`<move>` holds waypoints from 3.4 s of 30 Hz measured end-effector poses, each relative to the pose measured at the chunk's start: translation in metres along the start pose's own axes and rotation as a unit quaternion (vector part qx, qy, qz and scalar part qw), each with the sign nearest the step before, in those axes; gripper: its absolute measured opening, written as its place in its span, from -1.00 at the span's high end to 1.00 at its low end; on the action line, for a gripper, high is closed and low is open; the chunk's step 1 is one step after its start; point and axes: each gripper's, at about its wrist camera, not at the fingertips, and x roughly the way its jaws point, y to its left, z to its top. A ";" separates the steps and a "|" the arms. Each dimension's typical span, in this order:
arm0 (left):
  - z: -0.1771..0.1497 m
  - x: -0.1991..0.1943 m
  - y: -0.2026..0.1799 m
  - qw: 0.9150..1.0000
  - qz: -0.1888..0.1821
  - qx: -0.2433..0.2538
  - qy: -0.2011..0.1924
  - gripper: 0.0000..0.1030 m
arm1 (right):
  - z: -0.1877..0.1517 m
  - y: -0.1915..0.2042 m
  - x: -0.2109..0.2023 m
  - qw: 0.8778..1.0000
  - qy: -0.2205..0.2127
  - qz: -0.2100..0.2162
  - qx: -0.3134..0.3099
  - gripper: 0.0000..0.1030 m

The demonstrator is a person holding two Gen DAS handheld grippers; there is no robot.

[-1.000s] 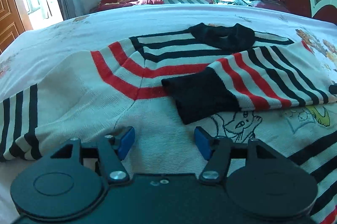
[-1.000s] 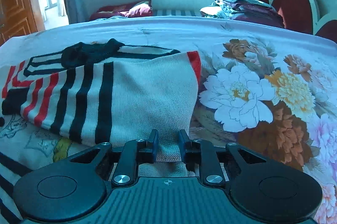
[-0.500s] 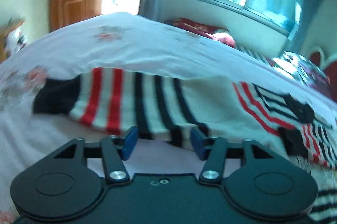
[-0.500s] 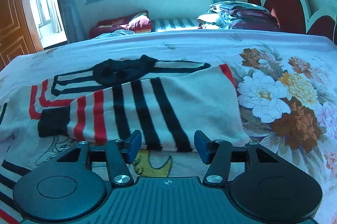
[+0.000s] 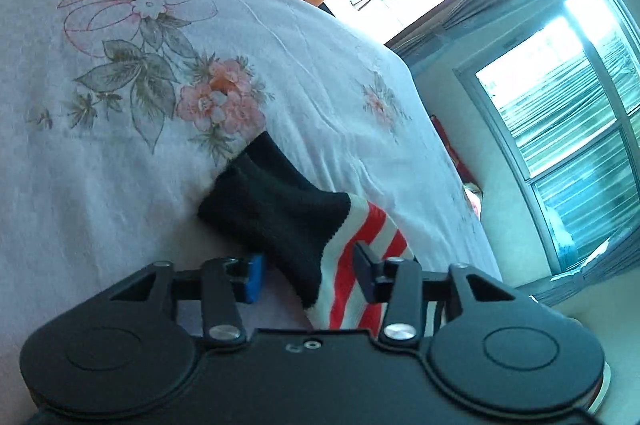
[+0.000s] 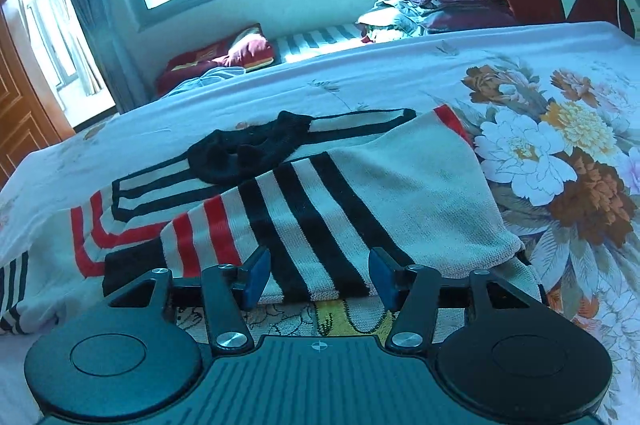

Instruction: Fold small clothes

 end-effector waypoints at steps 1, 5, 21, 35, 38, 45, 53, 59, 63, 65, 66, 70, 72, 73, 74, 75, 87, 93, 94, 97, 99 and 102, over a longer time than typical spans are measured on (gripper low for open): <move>0.002 0.004 -0.004 0.999 0.025 0.022 0.008 0.87 | 0.000 -0.003 0.002 1.000 0.002 -0.007 0.005 -0.06; 0.005 0.007 -0.021 0.996 0.034 0.076 0.001 0.91 | 0.001 -0.017 0.006 0.999 0.012 -0.012 0.029 0.74; -0.180 0.004 -0.266 0.912 -0.185 0.356 0.089 0.92 | 0.015 -0.054 -0.001 0.999 -0.011 0.012 0.041 0.74; -0.374 0.039 -0.350 0.813 -0.172 0.522 0.192 0.91 | 0.020 -0.134 -0.015 0.997 -0.014 0.034 0.061 0.73; -0.398 0.046 -0.354 0.798 -0.167 0.538 0.214 0.69 | 0.020 -0.149 -0.019 0.997 -0.010 0.041 0.069 0.73; -0.429 0.035 -0.358 0.777 -0.224 0.542 0.227 -0.36 | 0.026 -0.164 -0.025 0.993 -0.017 0.065 0.101 -0.31; -0.325 -0.024 -0.286 0.823 -0.147 0.545 0.058 -0.35 | 0.036 -0.109 0.004 0.988 0.005 0.141 0.057 -0.36; -0.258 -0.021 -0.208 0.842 -0.003 0.536 0.059 0.19 | 0.031 -0.089 0.049 0.979 0.059 0.161 0.105 -0.13; -0.242 0.004 -0.203 0.856 0.011 0.512 0.072 0.17 | 0.032 -0.080 0.068 0.981 0.075 0.142 0.107 0.10; -0.241 0.011 -0.210 0.847 -0.001 0.527 0.063 0.34 | 0.034 -0.073 0.070 0.985 0.076 0.130 0.089 0.52; -0.240 0.016 -0.213 0.843 -0.007 0.534 0.063 0.48 | 0.035 -0.070 0.071 0.986 0.080 0.122 0.078 0.85; -0.221 0.022 -0.211 0.855 -0.032 0.511 0.083 0.64 | 0.047 -0.061 0.046 0.990 0.038 0.130 0.040 0.87; -0.215 0.025 -0.197 0.869 -0.043 0.484 0.099 0.68 | 0.053 -0.052 0.016 0.991 -0.009 0.136 0.002 0.87; -0.213 0.026 -0.193 0.871 -0.046 0.477 0.106 0.69 | 0.051 -0.050 0.005 0.989 -0.027 0.142 -0.015 0.87; -0.212 0.027 -0.190 0.871 -0.049 0.477 0.109 0.69 | 0.044 -0.046 0.000 0.989 -0.034 0.140 -0.037 0.87; -0.214 0.028 -0.189 0.867 -0.051 0.484 0.108 0.69 | 0.036 -0.045 0.004 0.990 -0.023 0.124 -0.055 0.87; -0.199 -0.009 -0.187 0.841 -0.092 0.522 0.106 0.48 | 0.014 -0.071 0.012 0.995 -0.005 0.095 0.031 -0.17; -0.204 0.002 -0.224 0.842 -0.143 0.506 0.118 0.32 | 0.030 -0.074 0.048 0.991 0.039 0.124 0.044 0.00; -0.212 0.014 -0.229 0.840 -0.150 0.503 0.134 0.30 | 0.030 -0.071 0.059 0.991 0.058 0.115 0.038 0.37; -0.237 0.047 -0.240 0.829 -0.128 0.526 0.139 0.33 | 0.031 -0.057 0.065 0.993 0.055 0.104 -0.003 0.95; -0.241 0.060 -0.240 0.826 -0.113 0.537 0.127 0.31 | 0.035 -0.041 0.045 0.993 0.001 0.104 -0.063 0.95; -0.243 0.066 -0.238 0.821 -0.112 0.548 0.114 0.30 | 0.027 -0.041 0.066 0.993 0.031 0.054 -0.099 0.95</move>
